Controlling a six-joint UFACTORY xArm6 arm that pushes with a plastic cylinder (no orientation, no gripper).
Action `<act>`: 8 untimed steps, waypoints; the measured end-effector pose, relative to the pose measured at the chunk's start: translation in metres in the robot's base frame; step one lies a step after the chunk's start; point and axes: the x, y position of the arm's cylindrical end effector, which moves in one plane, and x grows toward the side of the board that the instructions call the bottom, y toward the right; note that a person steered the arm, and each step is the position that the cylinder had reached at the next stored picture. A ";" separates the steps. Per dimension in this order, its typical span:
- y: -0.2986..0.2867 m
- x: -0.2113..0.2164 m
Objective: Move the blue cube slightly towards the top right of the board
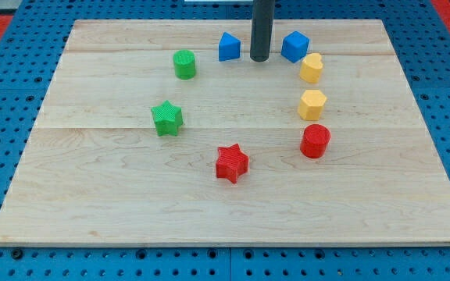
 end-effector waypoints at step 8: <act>0.108 0.027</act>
